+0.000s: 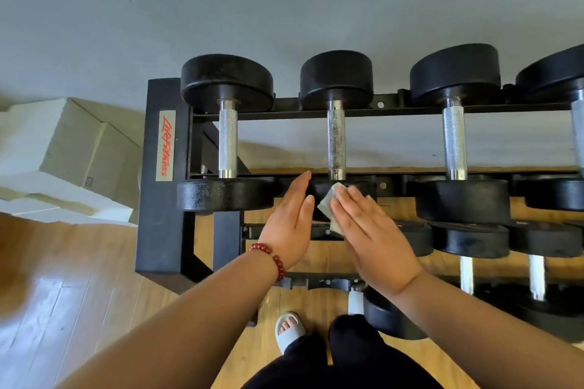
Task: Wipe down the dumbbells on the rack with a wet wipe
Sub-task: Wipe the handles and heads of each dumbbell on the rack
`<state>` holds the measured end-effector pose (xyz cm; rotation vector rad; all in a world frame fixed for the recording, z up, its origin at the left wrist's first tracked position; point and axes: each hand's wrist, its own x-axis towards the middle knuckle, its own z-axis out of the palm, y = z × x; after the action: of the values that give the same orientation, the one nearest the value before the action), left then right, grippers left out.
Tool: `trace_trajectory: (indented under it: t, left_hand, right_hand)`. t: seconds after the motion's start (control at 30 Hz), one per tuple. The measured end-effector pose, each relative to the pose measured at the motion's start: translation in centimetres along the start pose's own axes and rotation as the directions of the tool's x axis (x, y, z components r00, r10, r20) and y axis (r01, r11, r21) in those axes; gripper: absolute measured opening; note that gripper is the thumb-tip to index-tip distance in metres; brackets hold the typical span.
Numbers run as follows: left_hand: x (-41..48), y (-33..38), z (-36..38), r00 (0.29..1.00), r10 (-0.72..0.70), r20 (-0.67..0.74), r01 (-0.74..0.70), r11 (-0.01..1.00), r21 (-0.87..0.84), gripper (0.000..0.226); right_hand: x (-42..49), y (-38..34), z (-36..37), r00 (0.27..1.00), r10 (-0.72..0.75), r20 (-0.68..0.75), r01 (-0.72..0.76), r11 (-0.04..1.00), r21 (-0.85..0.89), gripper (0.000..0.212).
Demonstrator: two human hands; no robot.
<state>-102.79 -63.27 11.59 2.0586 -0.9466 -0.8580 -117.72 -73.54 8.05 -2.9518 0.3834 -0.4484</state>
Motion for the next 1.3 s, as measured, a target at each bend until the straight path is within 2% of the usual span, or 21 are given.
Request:
trace_trajectory:
  t: [0.13, 0.3, 0.43, 0.53, 0.63, 0.77, 0.9, 1.1, 1.3]
  left_hand:
    - [0.1, -0.5, -0.4, 0.999, -0.002, 0.033, 0.002, 1.0, 0.003, 0.049]
    - [0.2, -1.0, -1.1, 0.997, 0.021, 0.08, -0.022, 1.0, 0.016, 0.048]
    - [0.4, -1.5, -1.3, 0.996, 0.034, 0.081, -0.035, 0.999, 0.013, 0.047]
    - [0.5, -1.8, -1.1, 0.996, 0.051, 0.07, -0.051, 0.999, -0.001, 0.046]
    - [0.5, -1.8, -1.0, 0.997, 0.053, 0.056, -0.053, 0.999, -0.002, 0.045]
    - [0.2, -1.5, -0.9, 0.996, 0.063, 0.06, -0.066, 0.996, 0.053, 0.046]
    - [0.1, -1.3, -0.8, 0.996, 0.071, 0.054, -0.074, 0.995, 0.065, 0.046]
    - [0.1, -1.5, -0.6, 0.997, 0.063, 0.041, -0.066, 0.996, 0.066, 0.047]
    - [0.0, -1.5, -0.6, 0.995, 0.09, 0.035, -0.093, 0.991, 0.095, 0.048]
  right_hand:
    - [3.5, -0.4, -0.5, 0.999, 0.049, -0.012, -0.049, 0.999, -0.012, 0.058]
    - [0.1, -1.5, 0.3, 0.993, 0.097, -0.07, -0.098, 0.995, -0.007, 0.066]
    - [0.9, -1.6, 0.0, 0.992, 0.117, -0.047, -0.118, 0.993, -0.005, 0.057]
    - [3.0, -1.9, -0.1, 0.969, 0.228, -0.095, -0.221, 0.972, 0.082, 0.05]
    - [1.2, -3.2, 1.0, 0.927, 0.353, -0.125, -0.327, 0.926, 0.186, 0.053]
    - [-0.1, -3.6, 1.1, 0.902, 0.419, -0.1, -0.373, 0.876, 0.306, 0.055]
    - [2.8, -2.0, -0.4, 0.829, 0.556, -0.049, -0.472, 0.745, 0.471, 0.049]
    - [-0.1, -4.2, 0.7, 0.86, 0.507, -0.064, -0.446, 0.805, 0.39, 0.054]
    - [2.6, -2.1, -0.7, 0.852, 0.521, -0.056, -0.473, 0.811, 0.345, 0.052]
